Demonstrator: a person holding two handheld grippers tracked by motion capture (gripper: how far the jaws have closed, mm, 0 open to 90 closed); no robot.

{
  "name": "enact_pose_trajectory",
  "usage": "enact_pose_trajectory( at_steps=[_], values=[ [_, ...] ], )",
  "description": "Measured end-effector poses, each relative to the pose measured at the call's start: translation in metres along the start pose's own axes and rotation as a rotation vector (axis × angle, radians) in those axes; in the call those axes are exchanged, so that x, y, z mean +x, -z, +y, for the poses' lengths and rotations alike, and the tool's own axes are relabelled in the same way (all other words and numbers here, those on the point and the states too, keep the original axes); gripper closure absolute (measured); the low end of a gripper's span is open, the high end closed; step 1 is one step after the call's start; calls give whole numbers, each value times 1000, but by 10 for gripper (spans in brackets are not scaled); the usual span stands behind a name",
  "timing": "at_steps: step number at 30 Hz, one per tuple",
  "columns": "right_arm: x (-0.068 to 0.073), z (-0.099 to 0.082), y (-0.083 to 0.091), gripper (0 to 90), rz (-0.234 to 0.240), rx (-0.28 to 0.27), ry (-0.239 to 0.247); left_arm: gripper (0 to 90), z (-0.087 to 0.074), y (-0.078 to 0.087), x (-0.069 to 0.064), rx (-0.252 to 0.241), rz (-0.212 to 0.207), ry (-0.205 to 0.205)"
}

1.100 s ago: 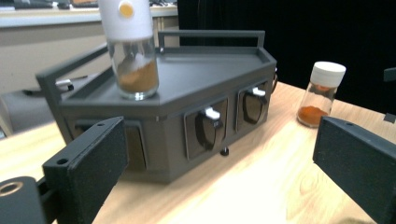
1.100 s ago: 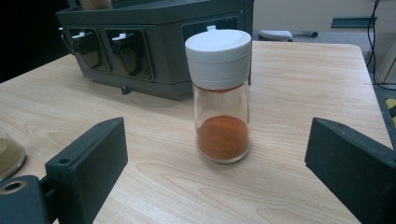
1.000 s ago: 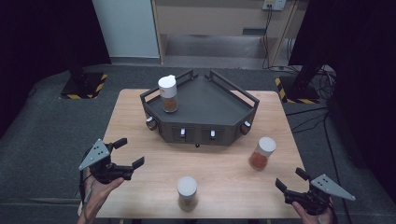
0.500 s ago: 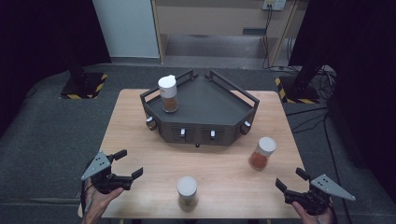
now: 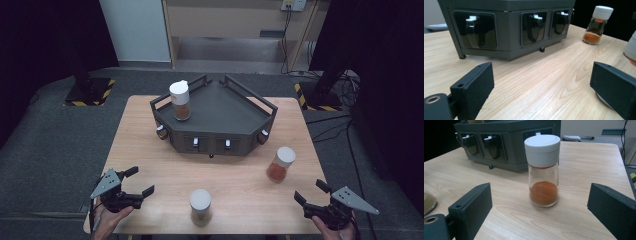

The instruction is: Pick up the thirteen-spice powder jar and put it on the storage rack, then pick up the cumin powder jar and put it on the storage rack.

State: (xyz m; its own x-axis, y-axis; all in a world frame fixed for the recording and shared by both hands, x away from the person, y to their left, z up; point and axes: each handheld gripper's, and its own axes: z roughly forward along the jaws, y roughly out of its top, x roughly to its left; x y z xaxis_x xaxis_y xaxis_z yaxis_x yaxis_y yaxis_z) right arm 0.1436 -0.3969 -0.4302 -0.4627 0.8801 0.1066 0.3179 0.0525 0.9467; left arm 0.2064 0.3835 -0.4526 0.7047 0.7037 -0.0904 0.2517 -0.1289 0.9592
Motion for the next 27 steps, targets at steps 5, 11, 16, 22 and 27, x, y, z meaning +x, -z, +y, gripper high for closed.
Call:
enact_pose_trajectory(
  at_steps=[5, 11, 16, 22, 27],
  values=[
    [0, 0, 0, 57, 0, 0, -5, 38, -2, 2, 3, 0, -8, 7],
    [0, 0, 0, 57, 1, -1, -1, 23, -2, 7, 2, 17, 13, 20],
    [0, 0, 1, 57, 1, -2, -4, 21, -4, 8, 2, 14, 24, 38],
    [0, 0, 1, 57, 1, -1, -2, 18, -3, 9, -1, 15, 46, 39],
    [0, 0, 1, 56, 0, -3, -2, 11, -3, 10, -5, 12, 62, 41]
  ],
)
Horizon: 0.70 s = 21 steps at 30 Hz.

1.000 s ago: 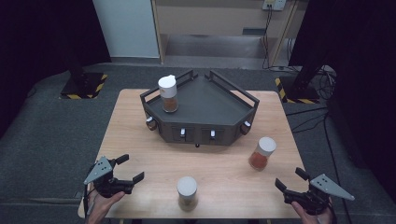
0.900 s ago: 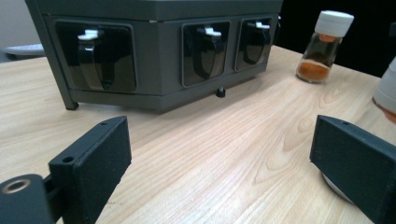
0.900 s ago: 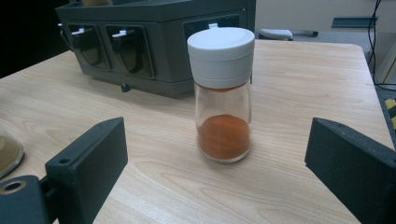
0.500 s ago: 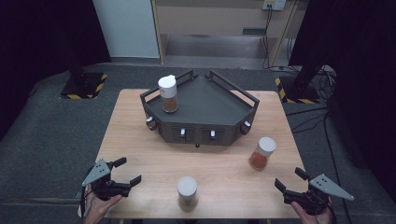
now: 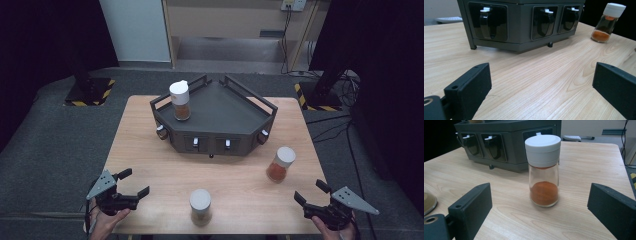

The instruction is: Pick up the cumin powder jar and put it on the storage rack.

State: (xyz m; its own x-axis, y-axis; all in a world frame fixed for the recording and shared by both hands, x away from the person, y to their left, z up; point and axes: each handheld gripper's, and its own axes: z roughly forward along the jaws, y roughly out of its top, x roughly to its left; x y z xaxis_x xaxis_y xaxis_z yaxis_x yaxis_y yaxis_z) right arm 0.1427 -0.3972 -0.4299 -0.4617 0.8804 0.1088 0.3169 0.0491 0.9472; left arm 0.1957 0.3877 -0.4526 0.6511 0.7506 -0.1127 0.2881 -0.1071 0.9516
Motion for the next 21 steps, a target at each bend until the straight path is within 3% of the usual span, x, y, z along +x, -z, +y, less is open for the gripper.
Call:
enact_pose_trajectory(
  at_steps=[14, 21],
  values=[
    [1, 4, -2, 26, 13, 2, 1, 13, -1, 3, -3, -3, 21, 14],
    [3, 15, -4, 24, 60, 3, 11, 11, -2, 2, -1, -5, 22, 30]
  ],
)
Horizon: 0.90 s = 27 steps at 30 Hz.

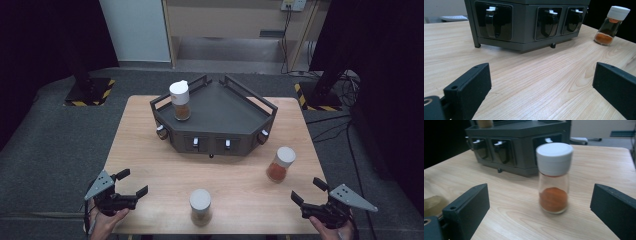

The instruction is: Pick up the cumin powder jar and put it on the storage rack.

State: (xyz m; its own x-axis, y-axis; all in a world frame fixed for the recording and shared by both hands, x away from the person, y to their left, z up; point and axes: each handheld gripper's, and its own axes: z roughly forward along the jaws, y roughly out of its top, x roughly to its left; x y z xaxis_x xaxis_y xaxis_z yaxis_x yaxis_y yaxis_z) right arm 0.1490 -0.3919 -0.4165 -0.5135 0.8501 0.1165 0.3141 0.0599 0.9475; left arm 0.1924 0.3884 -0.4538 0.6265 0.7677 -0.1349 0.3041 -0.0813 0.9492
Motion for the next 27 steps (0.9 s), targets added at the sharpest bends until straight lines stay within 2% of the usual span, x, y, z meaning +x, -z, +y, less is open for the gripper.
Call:
enact_pose_trajectory(
  at_steps=[2, 3, 5, 6, 11, 20, 27],
  values=[
    [-1, 5, -3, 25, 42, 0, -2, 11, 0, 0, 0, 1, -1, 0],
    [4, 12, -6, 25, 51, 14, 30, 11, 0, 0, 0, 4, -1, 0],
    [4, 15, -7, 25, 67, 14, 31, 11, 1, -1, 0, 7, -2, -2],
    [4, 18, -9, 24, 90, 12, 30, 11, 1, -1, 0, 7, -2, -2],
    [10, 39, -19, 25, 166, 15, 65, 11, 0, -1, 1, 6, -3, 3],
    [21, 64, -33, 25, 250, 23, 124, 12, 0, -1, 2, 8, -6, 7],
    [31, 79, -46, 28, 327, 18, 152, 11, 0, -2, 2, 13, -10, 8]
  ],
)
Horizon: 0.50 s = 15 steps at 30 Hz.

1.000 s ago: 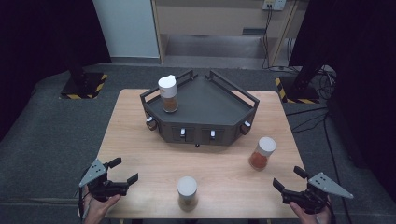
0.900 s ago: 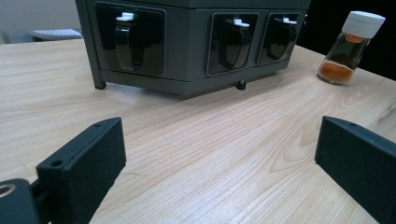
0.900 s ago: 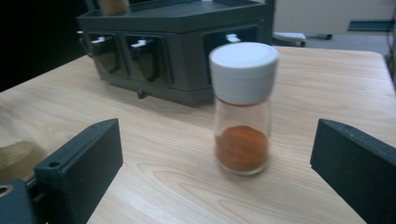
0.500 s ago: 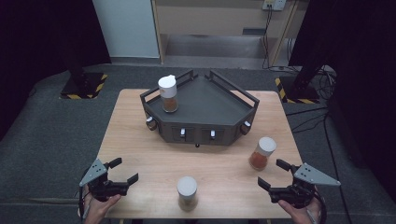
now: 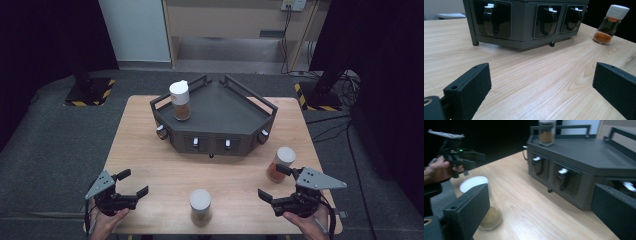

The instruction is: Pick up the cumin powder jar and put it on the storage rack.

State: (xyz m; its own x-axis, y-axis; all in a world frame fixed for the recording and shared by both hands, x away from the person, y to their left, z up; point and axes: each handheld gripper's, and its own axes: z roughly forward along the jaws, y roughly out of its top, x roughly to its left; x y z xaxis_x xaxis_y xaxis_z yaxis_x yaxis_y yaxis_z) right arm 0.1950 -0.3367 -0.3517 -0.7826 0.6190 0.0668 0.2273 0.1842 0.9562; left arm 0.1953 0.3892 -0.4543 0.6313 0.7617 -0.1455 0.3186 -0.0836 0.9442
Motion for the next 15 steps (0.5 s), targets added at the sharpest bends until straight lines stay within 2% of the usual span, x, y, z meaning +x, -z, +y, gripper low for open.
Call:
enact_pose_trajectory(
  at_steps=[15],
  values=[
    [12, 14, -38, 31, 140, 38, 45, 11, 1, 0, 0, 5, -3, -2]
  ],
)
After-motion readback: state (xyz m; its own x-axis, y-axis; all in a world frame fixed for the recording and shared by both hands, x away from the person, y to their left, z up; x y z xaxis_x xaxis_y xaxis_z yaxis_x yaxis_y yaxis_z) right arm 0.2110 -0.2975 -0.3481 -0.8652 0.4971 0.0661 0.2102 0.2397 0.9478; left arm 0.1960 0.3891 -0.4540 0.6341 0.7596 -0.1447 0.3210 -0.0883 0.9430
